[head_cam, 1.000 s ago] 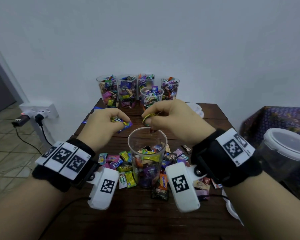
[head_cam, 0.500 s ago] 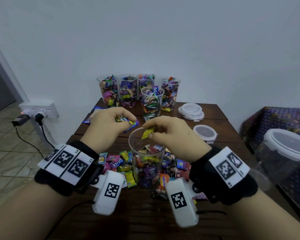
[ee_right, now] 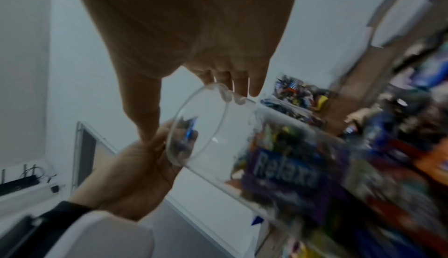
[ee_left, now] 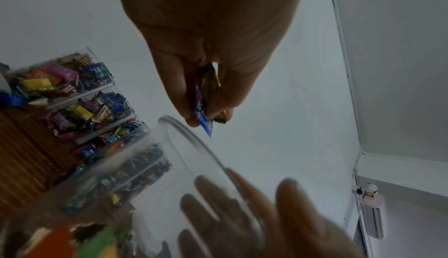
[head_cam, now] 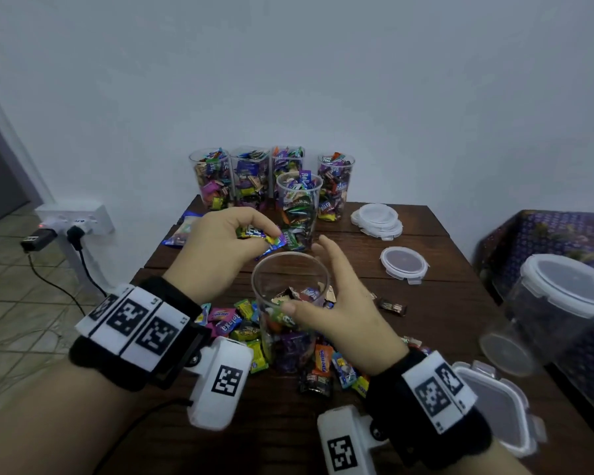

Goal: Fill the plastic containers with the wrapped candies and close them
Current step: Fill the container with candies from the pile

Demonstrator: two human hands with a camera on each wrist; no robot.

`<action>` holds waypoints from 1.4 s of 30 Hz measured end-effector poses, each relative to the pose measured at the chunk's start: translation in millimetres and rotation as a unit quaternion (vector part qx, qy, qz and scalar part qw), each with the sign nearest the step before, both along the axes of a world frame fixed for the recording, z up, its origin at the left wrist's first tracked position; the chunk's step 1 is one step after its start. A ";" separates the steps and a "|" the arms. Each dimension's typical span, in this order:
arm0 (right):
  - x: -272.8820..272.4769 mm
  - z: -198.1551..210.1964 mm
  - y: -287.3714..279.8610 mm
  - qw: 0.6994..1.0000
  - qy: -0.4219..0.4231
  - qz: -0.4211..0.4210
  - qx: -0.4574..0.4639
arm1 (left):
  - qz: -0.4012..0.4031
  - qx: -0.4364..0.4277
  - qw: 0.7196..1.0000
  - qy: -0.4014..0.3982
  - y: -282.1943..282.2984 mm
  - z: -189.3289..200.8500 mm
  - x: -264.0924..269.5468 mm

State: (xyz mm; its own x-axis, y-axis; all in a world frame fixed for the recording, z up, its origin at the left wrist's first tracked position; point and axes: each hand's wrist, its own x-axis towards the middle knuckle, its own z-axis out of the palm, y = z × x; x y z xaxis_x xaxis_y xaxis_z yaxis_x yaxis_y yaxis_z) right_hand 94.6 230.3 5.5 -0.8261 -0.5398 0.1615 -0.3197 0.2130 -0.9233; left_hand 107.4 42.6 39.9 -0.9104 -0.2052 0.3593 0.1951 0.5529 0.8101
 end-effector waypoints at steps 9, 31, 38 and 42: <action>1.9 -34.5 -9.9 0.995 -0.005 -0.031 -0.090 | -0.043 -0.045 0.998 -0.021 19.3 -5.2 6.1; -21.8 -25.4 11.8 0.991 0.064 0.062 0.102 | 0.052 -0.087 0.972 -0.211 -48.4 -35.1 5.9; -72.0 -15.9 39.5 0.892 0.105 -0.012 0.440 | 0.106 -0.204 0.909 -0.349 -56.6 -58.6 5.3; -93.5 -24.3 48.2 0.860 0.039 -0.030 0.508 | 0.076 -0.263 0.859 -0.434 -57.7 -72.4 -0.3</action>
